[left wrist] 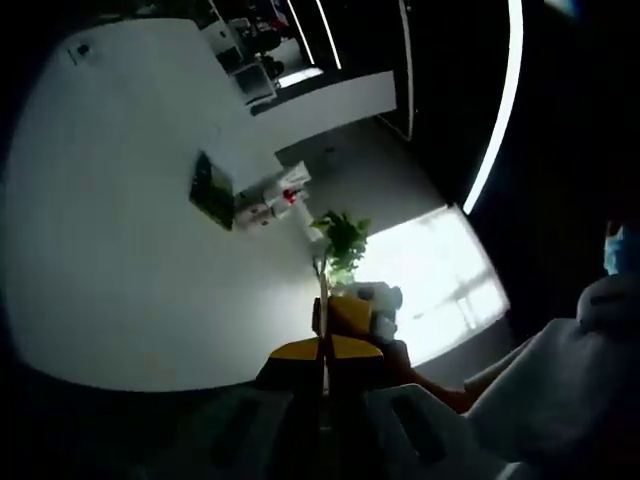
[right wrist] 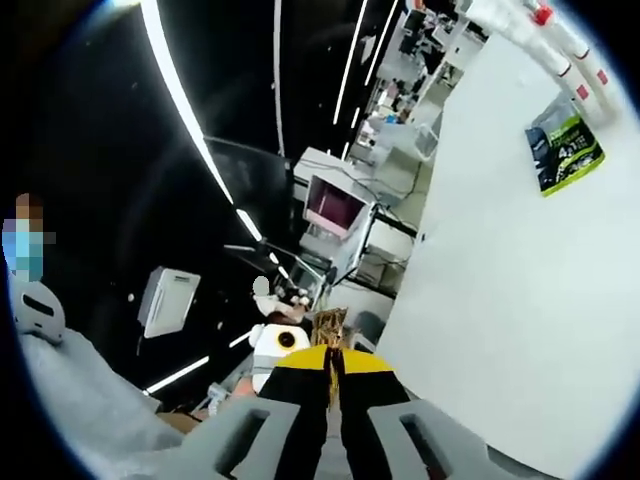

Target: Arrange the skincare products in the storage area until every visible bottle or jar stands upright without overlapping.

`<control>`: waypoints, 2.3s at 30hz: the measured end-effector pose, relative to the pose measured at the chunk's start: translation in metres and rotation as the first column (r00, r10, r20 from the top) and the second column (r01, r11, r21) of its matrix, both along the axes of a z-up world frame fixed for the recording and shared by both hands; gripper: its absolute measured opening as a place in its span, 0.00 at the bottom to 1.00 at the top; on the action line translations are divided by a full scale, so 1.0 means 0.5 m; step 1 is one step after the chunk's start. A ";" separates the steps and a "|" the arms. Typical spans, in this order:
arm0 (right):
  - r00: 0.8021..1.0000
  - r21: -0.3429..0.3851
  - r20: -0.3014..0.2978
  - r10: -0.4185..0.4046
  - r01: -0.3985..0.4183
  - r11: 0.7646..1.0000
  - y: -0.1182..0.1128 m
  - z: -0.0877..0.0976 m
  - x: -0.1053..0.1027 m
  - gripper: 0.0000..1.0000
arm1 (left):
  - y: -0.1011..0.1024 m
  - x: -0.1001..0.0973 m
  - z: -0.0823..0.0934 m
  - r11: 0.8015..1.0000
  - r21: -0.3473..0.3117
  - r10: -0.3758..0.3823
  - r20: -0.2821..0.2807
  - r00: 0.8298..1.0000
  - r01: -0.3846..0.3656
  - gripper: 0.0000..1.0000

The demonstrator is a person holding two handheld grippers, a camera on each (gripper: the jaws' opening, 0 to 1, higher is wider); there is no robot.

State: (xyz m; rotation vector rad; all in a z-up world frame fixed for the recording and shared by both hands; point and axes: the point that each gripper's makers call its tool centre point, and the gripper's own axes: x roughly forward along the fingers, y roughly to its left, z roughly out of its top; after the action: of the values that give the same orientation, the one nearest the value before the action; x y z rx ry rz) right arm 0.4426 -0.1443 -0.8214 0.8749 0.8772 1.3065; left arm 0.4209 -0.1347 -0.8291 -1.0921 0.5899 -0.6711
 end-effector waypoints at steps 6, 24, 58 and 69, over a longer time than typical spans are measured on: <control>1.000 0.002 -0.009 -0.021 0.021 1.000 -0.002 -0.001 0.009 0.00 | -0.001 0.009 -0.002 1.000 -0.002 -0.004 -0.011 1.000 0.004 0.00; 0.909 -0.254 0.411 -0.069 0.187 0.949 -0.076 -0.063 0.058 0.15 | 0.025 0.076 -0.011 0.999 0.008 -0.048 -0.053 0.997 0.048 0.00; 0.590 -0.595 0.753 0.291 0.421 0.685 -0.132 -0.158 0.079 0.27 | 0.109 0.378 -0.158 0.989 0.145 0.006 -0.243 0.970 0.031 0.00; 0.609 -0.600 0.746 0.269 0.440 0.668 -0.141 -0.163 0.087 0.27 | 0.117 0.469 -0.181 0.984 0.175 0.036 -0.272 0.962 0.012 0.00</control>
State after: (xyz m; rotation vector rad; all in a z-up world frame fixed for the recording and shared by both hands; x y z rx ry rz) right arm 0.4860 -0.2149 -0.9031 -0.3697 0.5102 0.9164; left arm 0.6553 -0.0764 -0.9196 -1.0285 0.8642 -0.4490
